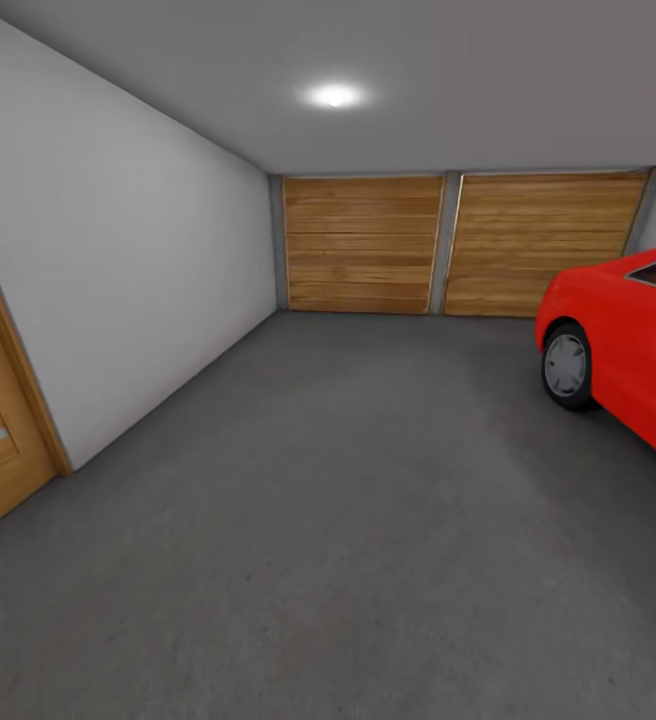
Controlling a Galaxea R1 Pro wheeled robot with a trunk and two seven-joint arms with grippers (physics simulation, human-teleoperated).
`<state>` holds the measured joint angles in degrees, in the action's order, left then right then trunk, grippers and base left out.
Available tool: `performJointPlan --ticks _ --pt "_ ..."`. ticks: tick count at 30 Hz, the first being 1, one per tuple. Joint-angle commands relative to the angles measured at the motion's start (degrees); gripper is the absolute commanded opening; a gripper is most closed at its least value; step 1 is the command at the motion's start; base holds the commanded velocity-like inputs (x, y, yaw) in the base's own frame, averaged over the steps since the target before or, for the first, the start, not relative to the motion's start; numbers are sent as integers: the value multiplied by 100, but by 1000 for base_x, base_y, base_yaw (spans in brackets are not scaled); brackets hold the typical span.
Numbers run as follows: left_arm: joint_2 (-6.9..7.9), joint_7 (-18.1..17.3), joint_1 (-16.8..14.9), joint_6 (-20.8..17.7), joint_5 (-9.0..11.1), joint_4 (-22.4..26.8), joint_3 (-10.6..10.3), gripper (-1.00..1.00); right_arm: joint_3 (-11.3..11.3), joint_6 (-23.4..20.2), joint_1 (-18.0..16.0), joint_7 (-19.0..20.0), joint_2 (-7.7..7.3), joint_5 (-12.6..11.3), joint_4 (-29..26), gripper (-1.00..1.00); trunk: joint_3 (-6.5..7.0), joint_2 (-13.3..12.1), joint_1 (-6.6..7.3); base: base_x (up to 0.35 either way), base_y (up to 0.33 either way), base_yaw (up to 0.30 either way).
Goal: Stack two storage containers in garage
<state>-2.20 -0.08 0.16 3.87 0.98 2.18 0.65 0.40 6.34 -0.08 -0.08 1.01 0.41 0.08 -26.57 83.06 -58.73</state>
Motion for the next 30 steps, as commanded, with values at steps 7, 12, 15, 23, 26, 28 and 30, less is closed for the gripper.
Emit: performJointPlan --ticks 7,12,15,23,26,28,30 --pt "10 2 2 10 110 9 13 100 3 17 -1 -1 -2 8 1 100 -4 2 0 0 0 300" --pt "22 0 2 9 664 5 0 100 10 23 -1 -1 -3 5 1 100 -4 2 0 0 0 300" --pt "25 -1 2 9 878 3 -8 100 16 24 -1 -1 -4 4 1 100 -4 2 0 0 0 300" --pt "27 -1 2 9 1044 2 -14 100 29 25 -1 -1 -4 11 1 100 -4 2 0 0 0 300" --pt "27 -1 2 9 1050 2 -13 100 30 25 -1 -1 -4 11 1 100 -4 2 0 0 0 300" --pt "27 -1 2 9 1051 2 -13 100 30 25 -1 -1 -4 11 1 100 -4 2 0 0 0 300" --pt "27 -1 2 9 1052 2 -13 100 30 25 -1 -1 -4 11 1 100 -4 2 0 0 0 300"
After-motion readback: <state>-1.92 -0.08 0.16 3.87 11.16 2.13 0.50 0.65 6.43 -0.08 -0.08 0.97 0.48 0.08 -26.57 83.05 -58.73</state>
